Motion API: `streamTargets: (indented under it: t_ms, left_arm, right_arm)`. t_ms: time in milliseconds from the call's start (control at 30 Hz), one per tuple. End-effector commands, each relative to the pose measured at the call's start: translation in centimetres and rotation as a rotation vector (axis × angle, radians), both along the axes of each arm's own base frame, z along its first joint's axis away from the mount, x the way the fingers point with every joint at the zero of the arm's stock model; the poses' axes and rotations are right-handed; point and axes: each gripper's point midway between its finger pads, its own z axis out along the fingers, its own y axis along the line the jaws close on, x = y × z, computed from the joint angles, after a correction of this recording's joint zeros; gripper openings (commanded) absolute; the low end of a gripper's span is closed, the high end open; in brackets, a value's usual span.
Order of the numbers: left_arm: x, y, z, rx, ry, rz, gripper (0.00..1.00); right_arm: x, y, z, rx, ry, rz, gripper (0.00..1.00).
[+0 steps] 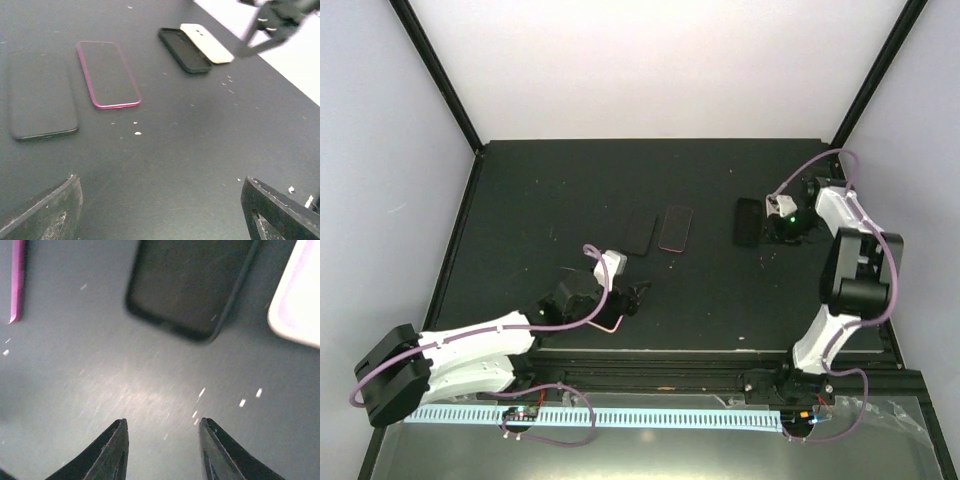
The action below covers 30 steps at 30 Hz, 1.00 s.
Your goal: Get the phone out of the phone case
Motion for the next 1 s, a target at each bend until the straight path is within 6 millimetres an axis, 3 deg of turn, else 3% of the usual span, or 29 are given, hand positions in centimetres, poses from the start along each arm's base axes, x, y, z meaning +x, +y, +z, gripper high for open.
streamTargets:
  t_ms: [0,133,300,467,633,833,967]
  left_arm:
    - [1.0,3.6,-1.4,0.037,0.199,0.252,0.9]
    - [-0.1,7.0,-3.9,0.078,0.351,0.4,0.98]
    - [-1.4,9.9,-4.2,0.036,0.448,0.509,0.99]
    - [-2.0,13.5,-4.1,0.055,0.513,0.645,0.99]
    - [-3.1,14.1,-5.3,0.046,0.691,0.664,0.99]
    - [-3.6,14.4,-7.4,0.111,0.78,0.672,0.99]
    - [-3.9,14.4,-8.3,0.143,0.817,0.675,0.99]
  right_arm:
    - [-2.5,1.5,5.3,0.044,-0.197,0.056,0.39]
    - [-5.2,3.9,9.7,0.144,-0.372,0.101,0.41]
    - [-7.6,5.5,11.9,0.202,-0.551,0.136,0.47]
    - [-8.7,5.7,12.9,0.173,-0.661,0.175,0.53]
    - [-8.8,6.3,12.5,0.218,-0.636,0.207,0.53]
    - [-8.0,5.9,10.8,0.218,-0.55,0.183,0.53]
    - [-8.0,5.9,10.7,0.219,-0.546,0.183,0.52]
